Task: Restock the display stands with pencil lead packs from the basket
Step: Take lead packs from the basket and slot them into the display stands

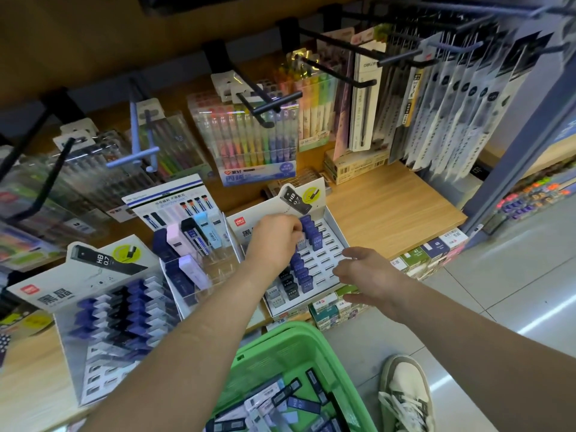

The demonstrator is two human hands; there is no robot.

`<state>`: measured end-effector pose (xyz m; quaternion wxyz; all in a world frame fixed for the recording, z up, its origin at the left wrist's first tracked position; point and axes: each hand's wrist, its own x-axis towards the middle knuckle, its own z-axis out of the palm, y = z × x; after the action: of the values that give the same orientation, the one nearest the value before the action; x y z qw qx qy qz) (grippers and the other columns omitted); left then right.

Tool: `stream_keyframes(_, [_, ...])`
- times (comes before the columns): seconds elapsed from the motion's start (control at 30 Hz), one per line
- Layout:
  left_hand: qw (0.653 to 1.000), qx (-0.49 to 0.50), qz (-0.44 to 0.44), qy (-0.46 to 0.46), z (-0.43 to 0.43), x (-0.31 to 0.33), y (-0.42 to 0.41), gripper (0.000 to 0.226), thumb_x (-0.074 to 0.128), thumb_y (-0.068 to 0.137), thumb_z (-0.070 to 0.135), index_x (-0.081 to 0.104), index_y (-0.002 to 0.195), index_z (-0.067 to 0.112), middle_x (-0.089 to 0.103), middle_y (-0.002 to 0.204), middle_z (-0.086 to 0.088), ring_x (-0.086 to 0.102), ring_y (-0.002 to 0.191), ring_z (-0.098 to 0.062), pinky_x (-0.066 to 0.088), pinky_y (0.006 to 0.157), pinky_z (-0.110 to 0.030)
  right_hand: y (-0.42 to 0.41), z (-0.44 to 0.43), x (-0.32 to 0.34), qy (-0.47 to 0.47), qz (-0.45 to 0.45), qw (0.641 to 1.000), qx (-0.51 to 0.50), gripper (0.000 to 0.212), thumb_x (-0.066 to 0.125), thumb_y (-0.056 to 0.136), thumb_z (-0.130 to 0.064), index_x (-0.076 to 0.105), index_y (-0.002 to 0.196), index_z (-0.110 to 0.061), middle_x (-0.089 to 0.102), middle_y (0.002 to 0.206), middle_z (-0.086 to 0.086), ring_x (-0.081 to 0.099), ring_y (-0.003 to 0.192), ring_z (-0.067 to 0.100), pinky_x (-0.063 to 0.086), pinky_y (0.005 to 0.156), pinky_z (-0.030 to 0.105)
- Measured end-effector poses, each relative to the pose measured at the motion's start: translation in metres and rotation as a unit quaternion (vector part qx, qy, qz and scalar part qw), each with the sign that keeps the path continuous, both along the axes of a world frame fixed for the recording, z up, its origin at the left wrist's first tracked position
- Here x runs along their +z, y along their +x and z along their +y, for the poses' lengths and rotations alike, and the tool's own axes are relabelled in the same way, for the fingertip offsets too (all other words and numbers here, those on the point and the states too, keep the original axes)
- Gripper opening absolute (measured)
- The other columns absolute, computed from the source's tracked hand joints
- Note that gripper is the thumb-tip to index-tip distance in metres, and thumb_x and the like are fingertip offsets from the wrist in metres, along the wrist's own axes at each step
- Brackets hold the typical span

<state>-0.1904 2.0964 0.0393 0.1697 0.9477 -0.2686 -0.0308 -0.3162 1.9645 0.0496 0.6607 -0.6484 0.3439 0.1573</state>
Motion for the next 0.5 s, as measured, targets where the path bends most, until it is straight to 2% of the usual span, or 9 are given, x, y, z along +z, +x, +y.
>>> stream_keyframes(0.1, [0.995, 0.045, -0.038, -0.078, 0.022, 0.020, -0.022, 0.016, 0.058, 0.093, 0.022, 0.073, 0.099, 0.022, 0.071, 0.096, 0.006, 0.062, 0.084, -0.010, 0.048, 0.076, -0.025, 0.000, -0.003, 0.007, -0.078, -0.025, 0.996, 0.025, 0.020, 0.053, 0.095, -0.002, 0.060, 0.111, -0.010, 0.066, 0.099, 0.012, 0.064, 0.078, 0.018, 0.051, 0.061, 0.026])
stream_keyframes(0.17, [0.986, 0.082, -0.023, -0.144, 0.049, 0.030, -0.052, 0.013, 0.061, 0.091, 0.021, 0.074, 0.093, 0.025, 0.068, 0.082, 0.017, 0.059, 0.069, 0.003, 0.041, 0.060, -0.006, -0.001, 0.000, 0.011, -0.144, -0.046, 0.985, 0.085, 0.019, 0.049, 0.093, 0.001, 0.063, 0.090, -0.012, 0.069, 0.086, 0.011, 0.063, 0.064, 0.018, 0.048, 0.057, 0.025])
stream_keyframes(0.2, [0.982, 0.094, 0.002, -0.164, 0.064, 0.033, -0.069, 0.011, 0.063, 0.090, 0.021, 0.073, 0.090, 0.027, 0.065, 0.075, 0.021, 0.059, 0.067, 0.007, 0.041, 0.053, -0.004, -0.003, 0.005, 0.013, -0.167, -0.056, 0.977, 0.124, 0.021, 0.048, 0.092, 0.001, 0.063, 0.085, -0.013, 0.069, 0.081, 0.009, 0.062, 0.062, 0.017, 0.047, 0.056, 0.026])
stream_keyframes(0.23, [0.980, 0.101, 0.029, -0.170, 0.078, 0.033, -0.086, 0.010, 0.065, 0.089, 0.022, 0.072, 0.087, 0.029, 0.062, 0.070, 0.024, 0.058, 0.068, 0.011, 0.041, 0.053, -0.003, -0.006, 0.010, 0.015, -0.185, -0.064, 0.967, 0.163, 0.022, 0.048, 0.091, 0.000, 0.063, 0.083, -0.014, 0.069, 0.077, 0.007, 0.063, 0.060, 0.017, 0.046, 0.055, 0.025])
stream_keyframes(0.3, [0.979, 0.113, 0.067, -0.155, 0.106, 0.022, -0.116, 0.010, 0.066, 0.087, 0.023, 0.073, 0.083, 0.030, 0.062, 0.067, 0.025, 0.058, 0.071, 0.010, 0.041, 0.057, -0.002, -0.014, 0.024, 0.018, -0.220, -0.076, 0.943, 0.239, 0.022, 0.050, 0.090, -0.003, 0.063, 0.079, -0.017, 0.067, 0.071, 0.001, 0.063, 0.059, 0.014, 0.044, 0.053, 0.023])
stream_keyframes(0.37, [0.981, 0.125, 0.096, -0.114, 0.131, 0.005, -0.140, 0.011, 0.065, 0.087, 0.022, 0.073, 0.083, 0.028, 0.063, 0.068, 0.024, 0.058, 0.072, 0.011, 0.040, 0.057, -0.001, -0.024, 0.041, 0.016, -0.261, -0.079, 0.911, 0.309, 0.023, 0.051, 0.091, -0.005, 0.061, 0.079, -0.021, 0.065, 0.073, -0.003, 0.065, 0.062, 0.013, 0.051, 0.057, 0.026])
stream_keyframes(0.43, [0.981, 0.131, 0.132, -0.059, 0.154, -0.020, -0.160, 0.014, 0.061, 0.089, 0.021, 0.073, 0.087, 0.028, 0.067, 0.076, 0.020, 0.058, 0.066, 0.006, 0.038, 0.057, -0.002, -0.037, 0.057, 0.007, -0.290, -0.065, 0.880, 0.370, 0.020, 0.050, 0.094, -0.005, 0.061, 0.089, -0.021, 0.062, 0.080, -0.004, 0.069, 0.075, 0.021, 0.057, 0.067, 0.033])
stream_keyframes(0.5, [0.976, 0.138, 0.169, 0.002, 0.174, -0.049, -0.177, 0.018, 0.056, 0.091, 0.020, 0.072, 0.091, 0.028, 0.071, 0.087, 0.014, 0.057, 0.068, 0.000, 0.042, 0.061, -0.011, -0.053, 0.073, -0.011, -0.310, -0.043, 0.847, 0.429, 0.021, 0.049, 0.096, -0.006, 0.062, 0.108, -0.016, 0.056, 0.086, -0.007, 0.069, 0.080, 0.022, 0.058, 0.067, 0.035])
